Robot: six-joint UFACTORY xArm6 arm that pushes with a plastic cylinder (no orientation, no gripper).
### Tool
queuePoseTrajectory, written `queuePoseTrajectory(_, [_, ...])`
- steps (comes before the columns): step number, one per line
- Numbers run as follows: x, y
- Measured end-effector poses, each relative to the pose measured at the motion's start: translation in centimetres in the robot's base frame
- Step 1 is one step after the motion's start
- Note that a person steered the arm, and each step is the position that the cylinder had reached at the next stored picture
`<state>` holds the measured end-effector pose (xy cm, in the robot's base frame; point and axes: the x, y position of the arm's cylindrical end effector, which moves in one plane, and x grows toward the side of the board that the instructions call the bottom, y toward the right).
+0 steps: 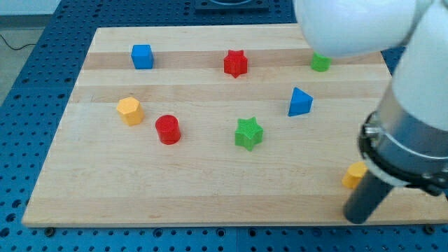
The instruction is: Move yellow heart to the bottom of green star
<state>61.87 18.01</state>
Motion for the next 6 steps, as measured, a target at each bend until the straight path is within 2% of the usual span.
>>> queuePoseTrajectory(1, [0.0,7.2])
queuePoseTrajectory(2, [-0.9,10.8])
queuePoseTrajectory(3, [-2.8,9.1])
queuePoseTrajectory(4, [-4.7,3.9])
queuePoseTrajectory(6, [-5.4,-13.8])
